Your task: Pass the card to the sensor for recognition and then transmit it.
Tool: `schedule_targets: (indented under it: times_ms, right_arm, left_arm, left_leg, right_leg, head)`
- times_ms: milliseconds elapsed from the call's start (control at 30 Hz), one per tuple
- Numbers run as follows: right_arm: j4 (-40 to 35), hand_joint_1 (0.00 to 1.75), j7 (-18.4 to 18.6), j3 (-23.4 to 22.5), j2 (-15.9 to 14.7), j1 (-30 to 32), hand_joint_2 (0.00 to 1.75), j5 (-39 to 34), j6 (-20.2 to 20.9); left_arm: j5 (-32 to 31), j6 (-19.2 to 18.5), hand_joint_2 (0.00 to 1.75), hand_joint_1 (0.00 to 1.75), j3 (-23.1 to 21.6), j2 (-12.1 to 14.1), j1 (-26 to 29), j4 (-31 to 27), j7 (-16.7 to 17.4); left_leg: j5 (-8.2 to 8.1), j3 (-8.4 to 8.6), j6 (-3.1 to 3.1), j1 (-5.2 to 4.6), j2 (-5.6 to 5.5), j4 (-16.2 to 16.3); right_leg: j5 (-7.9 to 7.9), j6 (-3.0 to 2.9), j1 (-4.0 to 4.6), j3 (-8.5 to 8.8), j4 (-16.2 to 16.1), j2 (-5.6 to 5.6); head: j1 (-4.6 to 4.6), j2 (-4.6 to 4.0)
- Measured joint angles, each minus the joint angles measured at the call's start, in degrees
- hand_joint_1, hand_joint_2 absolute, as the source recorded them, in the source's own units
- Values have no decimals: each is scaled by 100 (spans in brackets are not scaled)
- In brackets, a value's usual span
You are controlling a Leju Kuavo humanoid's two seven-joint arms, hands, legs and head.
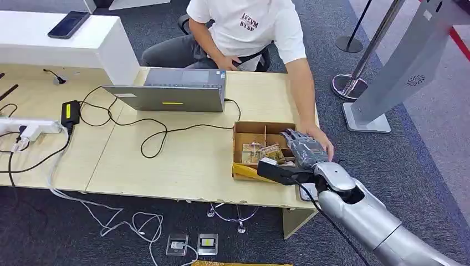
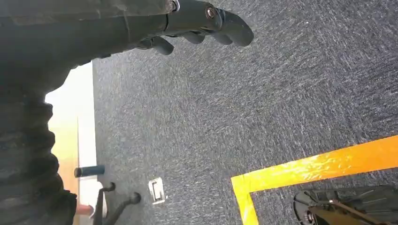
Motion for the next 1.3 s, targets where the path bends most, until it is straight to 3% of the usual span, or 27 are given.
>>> schedule_targets:
  times_ms: [267,467,800,833,867,900,933,1300]
  right_arm:
    - [120,0,-79,201,159,-12,175,17,2]
    - [299,0,-227,361,271,-108,175,22,-315]
    - [446,0,-232,496,378,-206,175,37,-490]
    - [461,17,-227,511,385,-219,175,57,-520]
    - [474,117,-225,533,387,-229,175,63,-540]
    - [485,168,-225,542,396,-234,175,68,-560]
    - [501,175,-223,546,404,-238,175,68,-577]
    - [584,175,-197,570,433,-284,175,83,-643]
  left_arm:
    - [-20,-2,175,0,-31,0,-3,0,-6]
    - [-20,-11,175,0,-33,0,-7,0,-66]
    - [-17,-13,175,0,-35,2,-7,0,-125]
    - [-17,-13,175,0,-35,2,-8,0,-129]
    - [-15,-17,175,0,-35,2,-8,2,-135]
    - [-15,-22,175,0,-35,2,-8,2,-140]
    - [-15,-31,175,0,-35,2,-8,2,-142]
    - [-7,-44,175,0,-35,15,-13,4,-186]
  left_leg:
    - [0,0,0,1,-1,0]
    - [0,-1,0,0,-1,0]
    - [0,-1,0,0,-1,0]
    - [0,-1,0,0,-1,0]
    - [0,-1,0,0,-1,0]
    - [0,-1,0,0,-2,0]
    - [0,-1,0,0,-2,0]
    - [0,0,0,0,-1,0]
  right_leg:
    - [0,0,1,0,0,-1]
    - [0,0,0,0,0,-1]
    - [0,0,0,0,1,-1]
    - [0,0,0,0,1,-1]
    - [0,0,0,0,1,-2]
    - [0,0,0,0,1,-2]
    - [0,0,0,0,1,-2]
    - [0,0,0,0,0,-2]
  head:
    - [0,2]
    - [-2,0]
    - [0,0]
    - [-2,0]
    - [-2,0]
    - [0,2]
    - [0,0]
    - [-2,2]
